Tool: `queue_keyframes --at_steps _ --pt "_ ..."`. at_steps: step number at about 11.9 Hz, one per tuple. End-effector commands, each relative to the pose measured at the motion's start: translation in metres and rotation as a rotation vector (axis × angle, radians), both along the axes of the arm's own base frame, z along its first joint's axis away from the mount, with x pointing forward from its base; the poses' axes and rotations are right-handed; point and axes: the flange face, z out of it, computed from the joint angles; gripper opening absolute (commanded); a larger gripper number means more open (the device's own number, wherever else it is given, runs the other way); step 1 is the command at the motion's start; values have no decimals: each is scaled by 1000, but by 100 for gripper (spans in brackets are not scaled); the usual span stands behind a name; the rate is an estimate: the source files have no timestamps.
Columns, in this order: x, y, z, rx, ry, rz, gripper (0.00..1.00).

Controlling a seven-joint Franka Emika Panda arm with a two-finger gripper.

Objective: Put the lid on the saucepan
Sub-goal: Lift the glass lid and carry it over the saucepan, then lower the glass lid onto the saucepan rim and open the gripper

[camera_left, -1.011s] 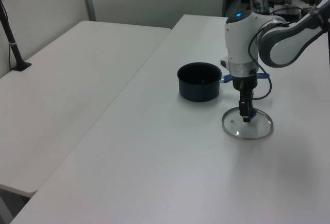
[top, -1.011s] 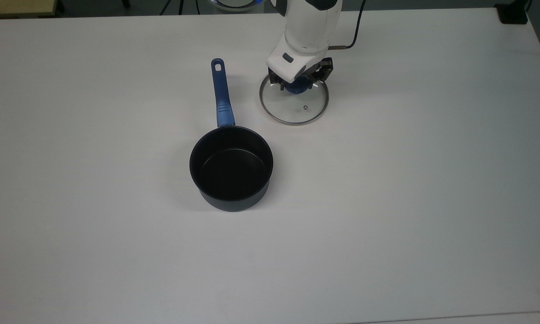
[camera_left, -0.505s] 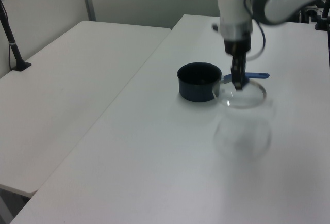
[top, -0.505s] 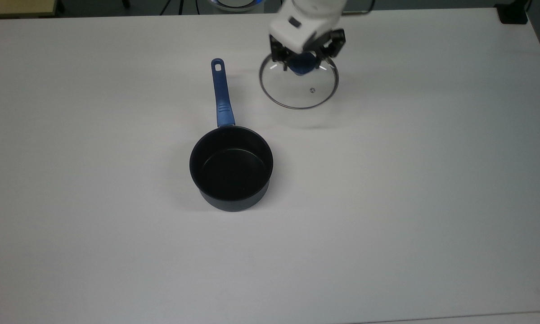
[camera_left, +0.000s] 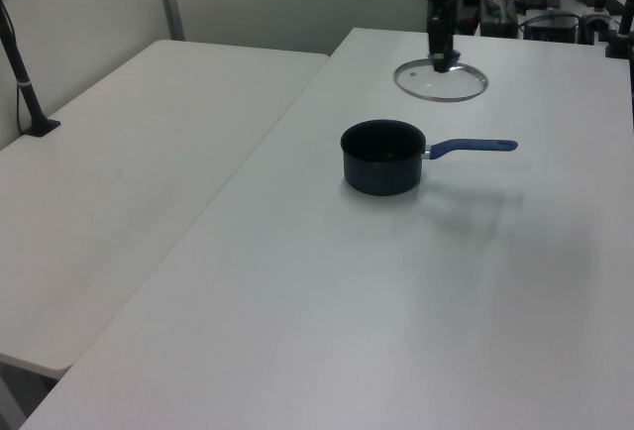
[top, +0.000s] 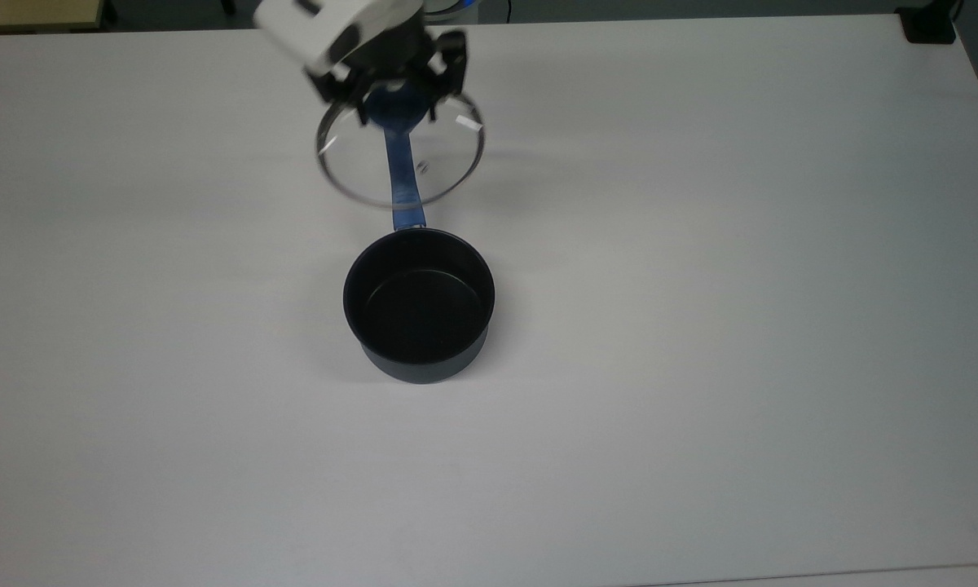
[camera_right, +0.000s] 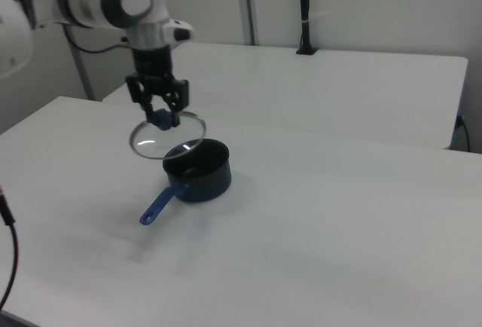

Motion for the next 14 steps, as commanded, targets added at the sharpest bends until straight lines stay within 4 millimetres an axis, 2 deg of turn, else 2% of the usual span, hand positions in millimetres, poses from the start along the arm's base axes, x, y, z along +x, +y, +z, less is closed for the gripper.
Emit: queue_keyframes --at_steps 1,2,4,6,8,11,12,13,14 --pt "50 3 -45 -19 -28 -12 45" --pt "63 7 -63 -39 -39 -45 45" --pt "78 15 -82 -53 -64 -84 45" --pt "85 21 -94 -54 -78 -99 45" --pt "92 35 -118 -59 -75 -116 45" --pt "93 42 -131 -69 -62 -119 46" --pt "92 42 -133 -70 -58 -120 61" --pt "92 41 -131 -70 -58 -122 100" --pt "91 37 -127 -70 -59 -130 100"
